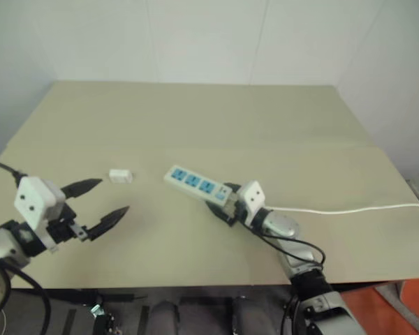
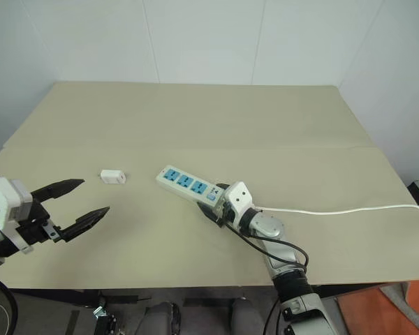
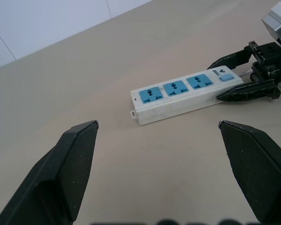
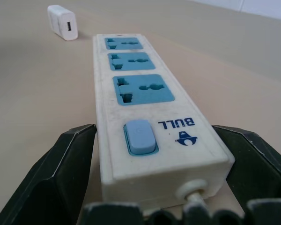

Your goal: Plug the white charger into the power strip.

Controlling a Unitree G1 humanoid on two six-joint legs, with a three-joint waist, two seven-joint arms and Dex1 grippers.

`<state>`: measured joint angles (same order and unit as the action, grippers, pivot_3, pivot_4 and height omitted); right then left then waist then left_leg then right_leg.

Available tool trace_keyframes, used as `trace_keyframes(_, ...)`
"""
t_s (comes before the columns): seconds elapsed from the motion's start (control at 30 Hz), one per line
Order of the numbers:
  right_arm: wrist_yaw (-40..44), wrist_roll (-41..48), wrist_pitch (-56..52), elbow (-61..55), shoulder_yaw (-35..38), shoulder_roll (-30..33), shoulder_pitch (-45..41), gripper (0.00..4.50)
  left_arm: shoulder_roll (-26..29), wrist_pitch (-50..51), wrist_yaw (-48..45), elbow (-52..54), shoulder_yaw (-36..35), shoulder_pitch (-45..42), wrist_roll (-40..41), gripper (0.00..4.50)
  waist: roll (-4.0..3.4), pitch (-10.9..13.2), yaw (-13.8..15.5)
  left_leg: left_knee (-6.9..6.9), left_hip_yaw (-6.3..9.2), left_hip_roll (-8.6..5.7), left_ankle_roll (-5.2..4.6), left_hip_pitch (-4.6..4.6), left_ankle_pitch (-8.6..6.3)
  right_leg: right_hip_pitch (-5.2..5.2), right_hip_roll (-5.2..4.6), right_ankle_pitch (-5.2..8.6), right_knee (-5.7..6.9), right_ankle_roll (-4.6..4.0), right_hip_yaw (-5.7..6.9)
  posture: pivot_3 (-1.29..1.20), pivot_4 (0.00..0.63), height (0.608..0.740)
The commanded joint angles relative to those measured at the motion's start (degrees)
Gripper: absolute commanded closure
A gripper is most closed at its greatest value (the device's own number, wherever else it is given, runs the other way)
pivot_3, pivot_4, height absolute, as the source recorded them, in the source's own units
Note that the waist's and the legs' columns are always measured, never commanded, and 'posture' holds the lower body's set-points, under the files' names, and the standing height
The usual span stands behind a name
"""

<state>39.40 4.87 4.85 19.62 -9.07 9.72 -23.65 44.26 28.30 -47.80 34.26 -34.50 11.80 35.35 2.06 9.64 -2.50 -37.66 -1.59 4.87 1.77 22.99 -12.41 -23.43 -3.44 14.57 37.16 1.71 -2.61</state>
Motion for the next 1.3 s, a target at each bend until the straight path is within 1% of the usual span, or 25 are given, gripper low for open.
trace_keyframes(0.03,3.9,1.5,1.3,4.9,-0.5,-0.9,-3.5,0.04,0.1,-1.6,0.3,1.5,0.3,-0.8,0.5,0.0,0.0,0.0,-0.2,0.0,0.0,0.0,0.0,-0.02,0.0,0.0,0.01,0.0,0.01,0.0,0.0,0.0,0.15,0.74)
trace_keyframes(0.2,6.2,1.0,5.4,15.4,0.1,-2.0,-9.0,0.04,0.2,-1.7,0.3,1.6,0.3,-0.8,0.6,0.0,0.0,0.0,-0.7,0.05,0.0,0.03,0.0,-0.12,0.0,0.05,0.05,0.0,0.02,-0.01,-0.02,0.0,0.15,0.74)
trace_keyframes(0.43,11.5,1.3,7.8,21.9,0.3,-1.9,-10.7,0.04,0.3,-1.7,0.4,2.1,-0.8,0.2,0.8,0.0,0.01,0.0,-1.4,0.09,0.0,0.04,0.0,-0.25,0.0,0.17,0.06,0.0,0.03,-0.02,-0.01,0.0,0.15,0.74)
trace_keyframes(0.47,12.9,1.5,7.9,22.6,0.3,-1.8,-10.7,0.39,0.4,-1.7,0.4,2.1,-0.8,0.2,0.8,0.0,0.01,0.0,-1.4,0.11,0.01,0.04,0.0,-0.26,0.0,0.18,0.05,0.0,0.03,-0.02,-0.01,0.0,0.15,0.74)
trace_keyframes(0.53,14.3,1.1,8.5,23.9,0.0,-1.6,-10.8,0.92,0.5,-1.8,0.2,2.0,-1.0,0.3,0.8,0.0,0.02,0.0,-1.4,0.13,0.01,0.03,0.0,-0.27,0.0,0.19,0.05,0.01,0.01,-0.03,-0.01,0.0,0.15,0.74)
trace_keyframes(0.57,14.5,0.8,8.8,24.5,-0.1,-1.6,-10.9,1.07,0.5,-1.8,0.2,2.0,-1.0,0.3,0.9,0.0,0.02,0.0,-1.4,0.14,0.01,0.03,0.0,-0.27,0.0,0.19,0.05,0.01,0.01,-0.03,-0.01,0.0,0.15,0.74)
trace_keyframes(0.73,15.9,-0.3,11.4,26.6,-0.6,-1.5,-12.2,1.07,1.5,-1.8,-0.6,1.0,-0.6,-0.7,0.9,0.0,0.05,0.0,-1.4,0.24,0.0,0.03,0.0,-0.36,0.0,0.22,0.05,0.03,0.01,-0.06,-0.02,0.0,0.15,0.74)
trace_keyframes(0.87,24.8,4.7,11.3,23.4,0.5,-1.2,-13.0,1.07,2.7,-2.0,-1.4,-0.1,-0.2,-2.0,0.9,0.0,0.04,0.0,-1.3,0.33,0.0,0.02,0.0,-0.42,0.0,0.25,0.05,0.05,0.0,-0.09,-0.02,0.0,0.15,0.74)
trace_keyframes(1.03,34.1,5.5,11.8,23.2,-0.9,0.3,-14.1,1.07,3.2,-2.2,-2.1,-1.2,1.1,-3.6,0.7,0.0,0.02,0.0,-1.4,0.47,-0.01,0.02,0.0,-0.41,0.0,0.17,0.06,0.07,0.0,-0.12,-0.02,0.0,0.15,0.74)
trace_keyframes(1.2,35.1,4.2,14.0,25.9,-1.1,0.1,-14.6,1.07,3.2,-2.4,-2.3,-1.6,2.0,-4.4,0.3,0.0,0.02,0.0,-1.5,0.49,0.0,0.02,0.0,-0.42,0.0,0.16,0.07,0.08,0.02,-0.13,-0.02,0.0,0.15,0.74)
trace_keyframes(1.3,34.4,3.4,14.9,27.3,-1.2,-0.2,-15.1,1.07,4.9,-3.3,-3.2,-3.8,3.4,-6.2,-1.6,0.0,0.02,0.0,-1.4,0.49,-0.01,0.02,0.0,-0.47,0.01,0.17,0.08,0.08,0.03,-0.14,-0.03,0.0,0.15,0.74)
